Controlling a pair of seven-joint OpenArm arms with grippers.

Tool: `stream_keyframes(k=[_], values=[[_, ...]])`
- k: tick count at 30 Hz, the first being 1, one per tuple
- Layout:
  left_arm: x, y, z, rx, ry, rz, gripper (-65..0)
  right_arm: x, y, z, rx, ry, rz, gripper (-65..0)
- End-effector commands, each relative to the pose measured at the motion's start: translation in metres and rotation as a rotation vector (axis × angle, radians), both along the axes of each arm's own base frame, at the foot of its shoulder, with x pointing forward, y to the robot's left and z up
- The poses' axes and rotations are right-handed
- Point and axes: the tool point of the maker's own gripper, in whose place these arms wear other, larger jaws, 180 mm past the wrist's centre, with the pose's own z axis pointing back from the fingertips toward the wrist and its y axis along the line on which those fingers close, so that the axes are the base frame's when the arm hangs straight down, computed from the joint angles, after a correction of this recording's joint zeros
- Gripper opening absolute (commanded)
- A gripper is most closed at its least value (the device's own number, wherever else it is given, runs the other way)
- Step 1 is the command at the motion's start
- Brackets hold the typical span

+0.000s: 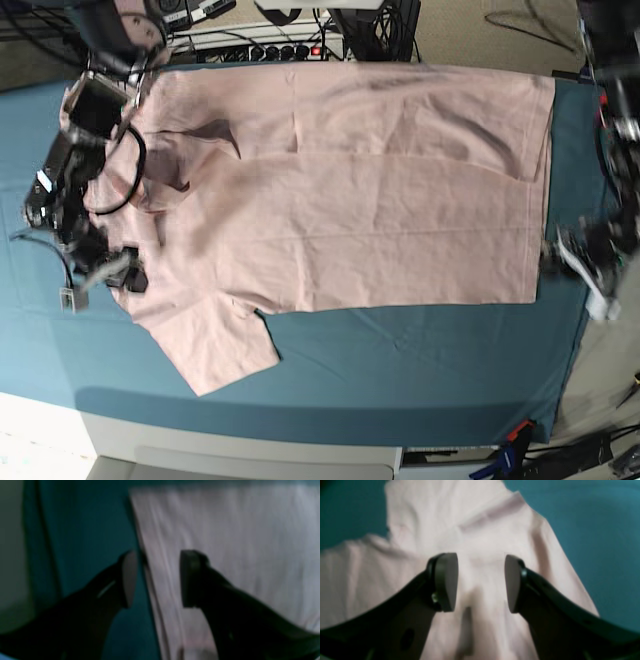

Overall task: Fold the T-shirt properly
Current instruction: 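Move both grippers down along the shirt sides toward the hem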

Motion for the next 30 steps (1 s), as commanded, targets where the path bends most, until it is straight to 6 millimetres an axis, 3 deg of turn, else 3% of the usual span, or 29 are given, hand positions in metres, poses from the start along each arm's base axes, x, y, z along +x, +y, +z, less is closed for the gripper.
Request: stream_keyframes(k=[1, 6, 11, 15, 21, 23, 26, 30], values=[[0.018, 0.014, 0.022, -0.019, -0.049, 0.027, -36.7, 0.019, -0.009, 0.026, 0.005, -0.077, -0.017, -34.8], [0.046, 0.03, 0.014, -0.269, 0.039, 0.157, -36.7, 0.051, -0.014, 0.034, 0.045, -0.074, -0.054, -34.8], [0.045, 0.021, -0.013, -0.502, 0.142, 0.225, -36.8, 0.062, -0.012, 0.043, 0.067, -0.084, -0.057, -34.8], [0.037, 0.004, -0.035, -0.56, 0.2, 0.23, -36.9, 0.062, -0.013, 0.041, 0.057, -0.078, -0.058, -34.8], [0.039, -0.04, -0.051, -0.586, 0.246, 0.169, -37.2, 0.06, -0.014, 0.039, 0.057, -0.074, -0.059, -34.8], [0.043, -0.052, -0.052, -0.599, 0.24, 0.154, -43.5, 0.059, -0.014, 0.037, 0.054, -0.071, -0.06, -34.8], [0.046, -0.058, -0.048, -0.607, 0.21, 0.124, -65.0, 0.059, -0.023, 0.037, 0.005, -0.075, -0.078, -34.8], [0.047, -0.053, -0.045, -0.6, 0.201, 0.128, -65.0, 0.055, -0.062, 0.044, -0.061, -0.07, -0.192, -34.8]])
